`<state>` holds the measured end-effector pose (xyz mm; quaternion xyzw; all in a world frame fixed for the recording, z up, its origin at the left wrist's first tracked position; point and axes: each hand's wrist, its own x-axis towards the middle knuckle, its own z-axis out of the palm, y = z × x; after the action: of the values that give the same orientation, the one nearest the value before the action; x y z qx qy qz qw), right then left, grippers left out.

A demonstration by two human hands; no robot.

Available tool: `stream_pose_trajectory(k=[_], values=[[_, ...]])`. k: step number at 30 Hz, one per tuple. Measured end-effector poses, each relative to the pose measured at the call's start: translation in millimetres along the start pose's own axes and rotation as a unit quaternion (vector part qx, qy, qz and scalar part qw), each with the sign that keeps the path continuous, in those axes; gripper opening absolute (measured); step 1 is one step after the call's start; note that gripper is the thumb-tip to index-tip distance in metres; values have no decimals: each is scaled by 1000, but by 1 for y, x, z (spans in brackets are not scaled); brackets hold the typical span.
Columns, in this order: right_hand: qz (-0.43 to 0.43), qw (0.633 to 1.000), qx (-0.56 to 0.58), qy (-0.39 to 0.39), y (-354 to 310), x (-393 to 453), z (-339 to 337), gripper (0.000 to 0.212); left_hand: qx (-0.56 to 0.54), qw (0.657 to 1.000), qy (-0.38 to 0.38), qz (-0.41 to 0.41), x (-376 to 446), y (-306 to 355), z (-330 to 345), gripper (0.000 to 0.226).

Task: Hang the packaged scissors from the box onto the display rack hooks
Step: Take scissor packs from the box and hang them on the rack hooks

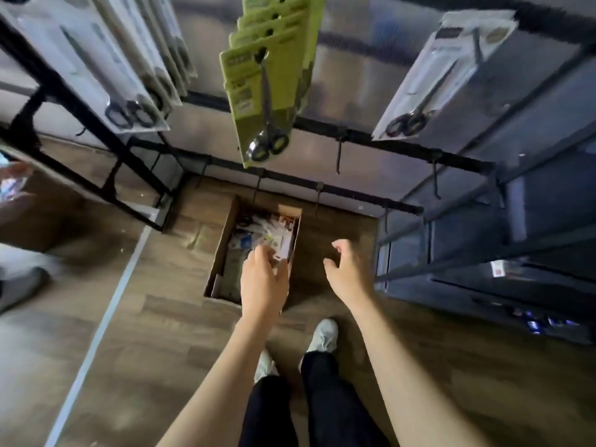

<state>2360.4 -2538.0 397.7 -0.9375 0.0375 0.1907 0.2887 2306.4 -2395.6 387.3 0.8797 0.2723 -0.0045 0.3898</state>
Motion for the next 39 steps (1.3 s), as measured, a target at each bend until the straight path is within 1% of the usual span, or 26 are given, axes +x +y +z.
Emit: stream_pose_trajectory(k=[3,7,9,11,16,20,22,24,27,30,33,35,37,39], values=[[-23,994,-61,-82,11,14,47,38,82,993,-55,-58,2,-59,17,26],[-65,968,-165,-177,33,47,119,43,112,977,-75,-165,9,-125,42,32],[-87,954,-202,-204,47,68,154,44,119,972,-84,-187,18,-157,62,33],[-112,941,-239,-212,61,92,187,44,123,968,-89,-198,32,-187,87,35],[-194,908,-324,-184,96,156,261,46,133,966,-79,-209,87,-246,155,42],[-273,849,-430,-142,117,209,306,56,147,968,-83,-187,134,-281,213,52],[-282,832,-460,-127,123,238,323,61,176,969,-80,-154,157,-296,241,60],[-278,829,-472,-115,130,267,339,62,205,967,-85,-125,180,-308,265,69],[-276,832,-472,-93,137,301,362,64,242,961,-101,-90,210,-321,292,74],[-272,837,-468,-82,141,324,382,63,272,956,-98,-55,236,-329,309,71],[-269,834,-478,-61,142,343,397,53,292,952,-86,-35,257,-336,318,69],[-258,841,-471,-60,143,352,403,57,318,943,-96,-26,270,-341,320,69],[-252,841,-475,-55,144,361,404,64,346,932,-102,-15,283,-346,317,65],[-242,840,-482,-55,146,369,404,64,355,930,-100,-12,296,-351,314,65]])
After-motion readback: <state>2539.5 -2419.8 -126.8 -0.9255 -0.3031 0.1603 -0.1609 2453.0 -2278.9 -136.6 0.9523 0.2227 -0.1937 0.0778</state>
